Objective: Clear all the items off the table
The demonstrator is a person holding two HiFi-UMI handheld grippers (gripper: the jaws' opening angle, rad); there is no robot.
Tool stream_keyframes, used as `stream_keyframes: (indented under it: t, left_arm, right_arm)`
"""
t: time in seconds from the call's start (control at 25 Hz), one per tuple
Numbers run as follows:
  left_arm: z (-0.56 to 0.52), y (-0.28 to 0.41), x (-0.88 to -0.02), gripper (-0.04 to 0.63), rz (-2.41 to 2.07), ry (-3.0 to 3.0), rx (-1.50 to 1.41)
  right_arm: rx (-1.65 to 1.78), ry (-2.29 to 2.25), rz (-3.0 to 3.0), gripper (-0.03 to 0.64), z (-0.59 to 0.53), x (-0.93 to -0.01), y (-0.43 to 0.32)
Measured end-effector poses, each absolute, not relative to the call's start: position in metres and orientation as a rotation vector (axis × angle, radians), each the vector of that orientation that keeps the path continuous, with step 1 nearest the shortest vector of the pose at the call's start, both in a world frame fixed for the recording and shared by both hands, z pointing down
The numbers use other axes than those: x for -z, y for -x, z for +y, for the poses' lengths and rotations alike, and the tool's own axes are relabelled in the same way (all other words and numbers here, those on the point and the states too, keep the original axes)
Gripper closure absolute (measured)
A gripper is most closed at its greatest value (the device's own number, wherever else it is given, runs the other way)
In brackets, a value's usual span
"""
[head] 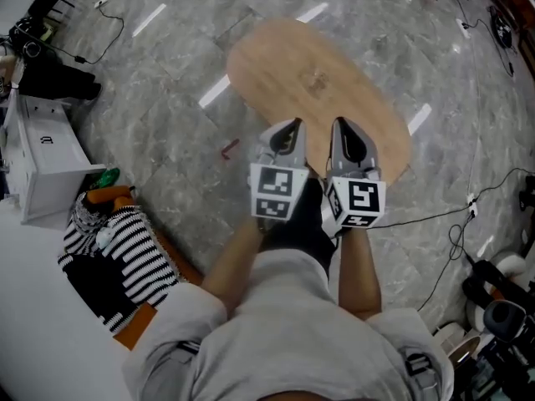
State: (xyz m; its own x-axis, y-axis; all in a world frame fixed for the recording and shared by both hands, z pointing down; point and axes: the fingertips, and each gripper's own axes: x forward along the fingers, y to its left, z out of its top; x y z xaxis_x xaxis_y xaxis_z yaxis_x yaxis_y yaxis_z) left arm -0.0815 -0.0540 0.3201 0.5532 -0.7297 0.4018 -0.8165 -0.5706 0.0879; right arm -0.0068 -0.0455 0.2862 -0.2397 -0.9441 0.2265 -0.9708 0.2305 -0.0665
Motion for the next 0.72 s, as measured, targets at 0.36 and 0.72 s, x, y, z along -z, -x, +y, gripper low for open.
stream_keyframes:
  t: [0.36, 0.72]
  left_arm:
    - [-0.126, 0.037, -0.380, 0.575, -1.209, -2.432, -0.593]
    - [-0.176, 0.022, -0.423, 0.575, -1.192, -2.314, -0.610]
  right_arm:
    - [-0.431, -1.753, -2.283, 0.611, -0.122, -0.350, -0.028]
    - [-0.499, -1.684, -2.212, 0.611, -0.168, -0.397, -0.054]
